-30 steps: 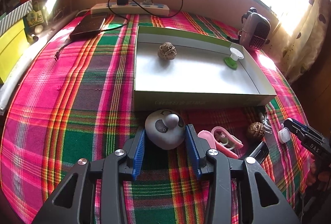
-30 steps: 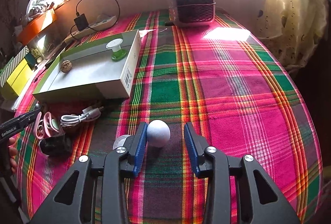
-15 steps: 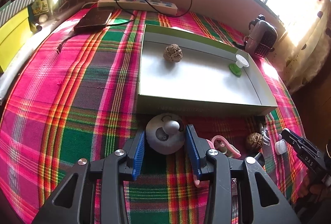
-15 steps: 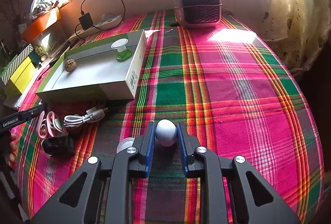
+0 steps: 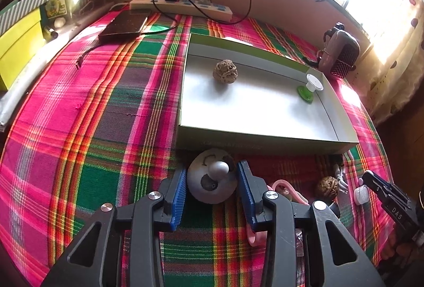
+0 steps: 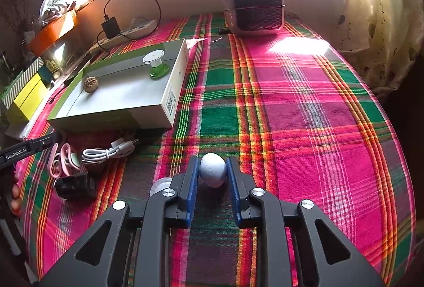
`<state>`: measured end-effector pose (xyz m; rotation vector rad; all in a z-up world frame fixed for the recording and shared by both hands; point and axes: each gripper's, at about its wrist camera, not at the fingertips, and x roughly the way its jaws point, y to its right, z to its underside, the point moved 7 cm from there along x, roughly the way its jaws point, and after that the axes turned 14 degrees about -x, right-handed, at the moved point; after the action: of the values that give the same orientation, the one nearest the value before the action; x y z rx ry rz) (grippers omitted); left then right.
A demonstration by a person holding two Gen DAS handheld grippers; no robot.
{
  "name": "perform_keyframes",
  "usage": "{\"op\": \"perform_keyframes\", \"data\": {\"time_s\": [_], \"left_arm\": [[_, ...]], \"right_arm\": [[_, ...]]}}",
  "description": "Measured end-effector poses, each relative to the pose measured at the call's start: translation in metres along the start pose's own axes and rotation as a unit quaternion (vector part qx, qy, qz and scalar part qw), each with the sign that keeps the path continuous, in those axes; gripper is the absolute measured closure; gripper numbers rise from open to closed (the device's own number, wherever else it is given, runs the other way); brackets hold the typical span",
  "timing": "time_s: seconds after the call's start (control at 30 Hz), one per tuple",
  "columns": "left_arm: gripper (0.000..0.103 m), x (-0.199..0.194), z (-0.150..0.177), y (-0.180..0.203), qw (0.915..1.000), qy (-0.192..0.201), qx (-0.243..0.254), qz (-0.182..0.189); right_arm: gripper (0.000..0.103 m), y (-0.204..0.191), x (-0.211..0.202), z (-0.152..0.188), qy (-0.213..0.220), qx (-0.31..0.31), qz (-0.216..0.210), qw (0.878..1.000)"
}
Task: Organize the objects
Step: 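Close the left tool on the white-and-grey round toy, then carry the round toy in the left tool and white ball in the right tool into the box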
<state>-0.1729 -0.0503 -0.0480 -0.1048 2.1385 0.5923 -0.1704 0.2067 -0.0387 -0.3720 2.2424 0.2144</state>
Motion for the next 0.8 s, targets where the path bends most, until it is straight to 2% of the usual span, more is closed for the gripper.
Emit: {"op": "perform_keyframes", "data": {"time_s": [0.2,0.8], "left_arm": [[0.076,-0.007,-0.002,0.001,0.9999,0.011,0.001,0.005],[0.076,-0.013,-0.003,0.001,0.9998,0.018,0.006,0.001]], "right_arm": [[0.08,0.001,0.0,0.0,0.0,0.0,0.0,1.0],[0.08,0.002,-0.002,-0.001,0.002,-0.001,0.004,1.0]]}}
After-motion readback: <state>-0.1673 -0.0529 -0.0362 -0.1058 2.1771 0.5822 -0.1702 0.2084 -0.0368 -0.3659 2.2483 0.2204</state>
